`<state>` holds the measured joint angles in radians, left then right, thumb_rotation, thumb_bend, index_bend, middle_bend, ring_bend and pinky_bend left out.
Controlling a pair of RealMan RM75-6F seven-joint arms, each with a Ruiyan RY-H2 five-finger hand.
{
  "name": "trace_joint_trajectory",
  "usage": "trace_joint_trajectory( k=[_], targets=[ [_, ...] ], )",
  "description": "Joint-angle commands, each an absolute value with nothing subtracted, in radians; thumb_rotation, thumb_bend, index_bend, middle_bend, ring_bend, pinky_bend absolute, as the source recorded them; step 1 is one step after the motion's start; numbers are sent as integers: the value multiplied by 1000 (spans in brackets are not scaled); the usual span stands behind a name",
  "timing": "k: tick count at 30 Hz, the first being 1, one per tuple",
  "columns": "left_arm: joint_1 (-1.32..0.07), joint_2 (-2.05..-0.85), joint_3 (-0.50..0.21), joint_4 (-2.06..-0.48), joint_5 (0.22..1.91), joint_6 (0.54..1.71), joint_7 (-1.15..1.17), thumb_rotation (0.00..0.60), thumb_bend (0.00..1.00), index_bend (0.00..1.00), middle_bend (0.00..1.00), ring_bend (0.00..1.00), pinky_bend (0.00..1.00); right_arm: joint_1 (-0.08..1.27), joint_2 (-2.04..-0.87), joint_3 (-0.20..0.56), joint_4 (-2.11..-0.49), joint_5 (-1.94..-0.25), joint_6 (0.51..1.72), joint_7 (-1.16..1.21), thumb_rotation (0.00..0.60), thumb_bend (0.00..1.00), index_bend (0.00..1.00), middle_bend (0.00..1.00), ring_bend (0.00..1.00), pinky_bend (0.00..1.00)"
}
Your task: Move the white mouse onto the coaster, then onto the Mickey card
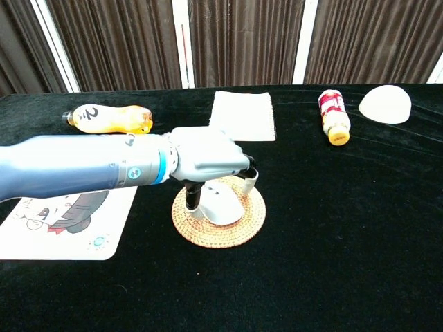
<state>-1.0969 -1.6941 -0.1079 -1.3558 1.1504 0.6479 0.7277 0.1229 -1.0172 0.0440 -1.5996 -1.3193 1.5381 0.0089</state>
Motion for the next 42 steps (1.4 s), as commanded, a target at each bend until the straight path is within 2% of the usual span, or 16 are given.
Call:
trace_joint_trajectory(
  k=[1, 3, 8, 11, 16, 22, 27, 32, 35, 42],
  targets=[
    [-1112, -1718, -94, -1323, 1176, 645, 709, 600, 116, 322, 201, 260, 318, 121, -1019, 50, -1596, -1319, 1529, 9, 600, 0, 0, 0, 0, 0],
    [-1116, -1725, -88, -1312, 1184, 646, 701, 600, 117, 340, 225, 288, 341, 119, -1021, 55, -1594, -1319, 1523, 9, 600, 0, 0, 0, 0, 0],
    [-1122, -1717, -66, -1295, 1245, 656, 671, 600, 125, 523, 387, 428, 431, 112, -1022, 67, -1590, -1320, 1515, 10, 600, 0, 0, 0, 0, 0],
    [-1122, -1692, -47, -1295, 1319, 670, 616, 600, 128, 597, 444, 473, 467, 108, -1024, 72, -1589, -1322, 1511, 4, 600, 0, 0, 0, 0, 0],
    [-1120, -1620, -1, -1305, 1485, 721, 470, 600, 129, 638, 473, 499, 484, 104, -1029, 78, -1594, -1326, 1506, -17, 600, 0, 0, 0, 0, 0],
    [-1114, -1508, 142, -1236, 1782, 904, 203, 600, 130, 647, 473, 496, 484, 100, -1036, 84, -1606, -1324, 1497, -50, 600, 0, 0, 0, 0, 0],
    [-1082, -1474, 280, -1045, 1992, 1120, 31, 600, 130, 657, 464, 490, 484, 100, -1043, 88, -1610, -1321, 1488, -77, 600, 0, 0, 0, 0, 0],
    [-1026, -1497, 365, -804, 2100, 1301, -85, 600, 129, 666, 452, 489, 484, 103, -1055, 91, -1616, -1320, 1477, -107, 600, 0, 0, 0, 0, 0],
    [-978, -1524, 395, -653, 2127, 1397, -158, 600, 130, 667, 452, 489, 483, 108, -1062, 94, -1624, -1319, 1470, -129, 600, 0, 0, 0, 0, 0],
    [-899, -1577, 434, -447, 2147, 1495, -244, 600, 131, 669, 451, 489, 483, 115, -1073, 97, -1639, -1326, 1460, -166, 600, 0, 0, 0, 0, 0]
  ],
)
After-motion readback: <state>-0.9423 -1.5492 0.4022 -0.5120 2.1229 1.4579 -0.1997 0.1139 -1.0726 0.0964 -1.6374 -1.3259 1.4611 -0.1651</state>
